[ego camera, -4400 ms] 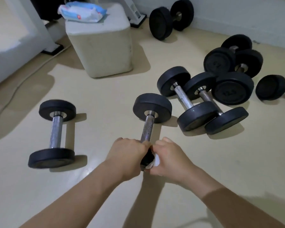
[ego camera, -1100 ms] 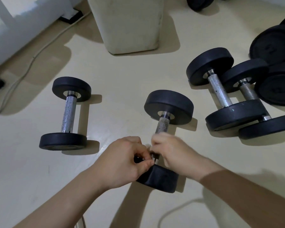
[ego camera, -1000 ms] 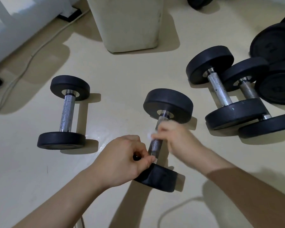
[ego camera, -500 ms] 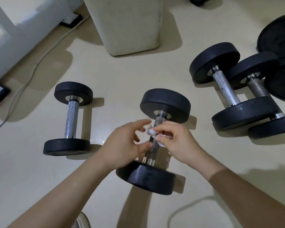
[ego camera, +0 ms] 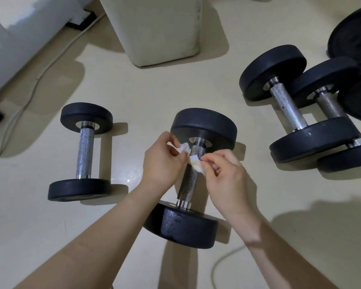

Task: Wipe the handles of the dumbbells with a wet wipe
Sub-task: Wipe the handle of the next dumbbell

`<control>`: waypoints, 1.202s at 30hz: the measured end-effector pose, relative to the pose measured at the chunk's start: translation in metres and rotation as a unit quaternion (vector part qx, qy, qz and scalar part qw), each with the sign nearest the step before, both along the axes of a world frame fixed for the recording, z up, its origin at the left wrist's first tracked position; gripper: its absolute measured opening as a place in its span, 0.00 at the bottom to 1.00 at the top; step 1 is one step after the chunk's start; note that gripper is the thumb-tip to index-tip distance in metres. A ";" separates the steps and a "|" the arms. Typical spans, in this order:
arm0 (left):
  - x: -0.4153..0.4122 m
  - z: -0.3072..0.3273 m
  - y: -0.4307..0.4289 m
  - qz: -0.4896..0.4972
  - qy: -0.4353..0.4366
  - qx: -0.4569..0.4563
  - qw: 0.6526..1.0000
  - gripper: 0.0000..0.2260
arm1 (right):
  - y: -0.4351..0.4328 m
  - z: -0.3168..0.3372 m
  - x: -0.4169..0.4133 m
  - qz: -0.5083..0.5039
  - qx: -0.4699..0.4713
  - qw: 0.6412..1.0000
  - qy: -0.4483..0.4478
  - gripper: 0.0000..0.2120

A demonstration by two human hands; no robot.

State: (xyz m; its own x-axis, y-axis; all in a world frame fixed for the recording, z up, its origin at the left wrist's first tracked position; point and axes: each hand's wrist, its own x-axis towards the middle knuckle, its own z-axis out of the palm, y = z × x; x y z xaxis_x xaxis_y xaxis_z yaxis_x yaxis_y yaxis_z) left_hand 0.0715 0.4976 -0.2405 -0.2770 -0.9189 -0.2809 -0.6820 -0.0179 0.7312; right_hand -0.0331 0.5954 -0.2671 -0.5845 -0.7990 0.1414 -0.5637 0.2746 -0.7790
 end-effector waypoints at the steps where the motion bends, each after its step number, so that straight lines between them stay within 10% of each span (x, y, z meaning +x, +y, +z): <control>1: 0.000 0.001 0.001 -0.038 -0.025 -0.039 0.998 0.05 | 0.003 -0.002 0.002 0.024 -0.007 1.000 -0.005 0.04; 7: 0.010 0.007 0.004 -0.108 -0.039 0.027 0.993 0.02 | 0.011 0.000 0.001 0.078 -0.008 0.989 -0.125 0.08; 17: -0.017 0.007 -0.007 -0.065 0.031 0.032 0.997 0.06 | -0.011 -0.009 -0.013 0.006 -0.028 0.998 -0.051 0.05; 22: 0.001 0.022 0.025 -0.261 -0.154 -0.005 0.953 0.04 | 0.031 -0.007 0.000 0.085 0.041 0.990 -0.108 0.11; 29: -0.013 0.024 0.006 -0.207 -0.153 -0.065 0.964 0.02 | -0.006 -0.011 -0.011 0.051 0.024 0.991 -0.120 0.10; 33: 0.009 0.030 0.029 -0.254 -0.226 -0.020 0.940 0.03 | 0.031 -0.006 0.010 0.120 0.127 0.965 -0.198 0.15; 36: 0.008 0.040 0.022 -0.182 -0.120 0.025 0.976 0.06 | 0.024 0.014 0.003 0.057 0.072 0.895 -0.436 0.09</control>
State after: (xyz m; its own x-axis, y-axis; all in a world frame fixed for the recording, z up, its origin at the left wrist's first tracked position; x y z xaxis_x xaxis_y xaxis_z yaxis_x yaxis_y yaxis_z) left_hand 0.0794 0.5199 -0.2001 -0.5038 -0.7549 -0.4198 -0.8010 0.2264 0.5542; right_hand -0.0297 0.6189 -0.2532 -0.3362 -0.8340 -0.4375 0.2102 0.3864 -0.8981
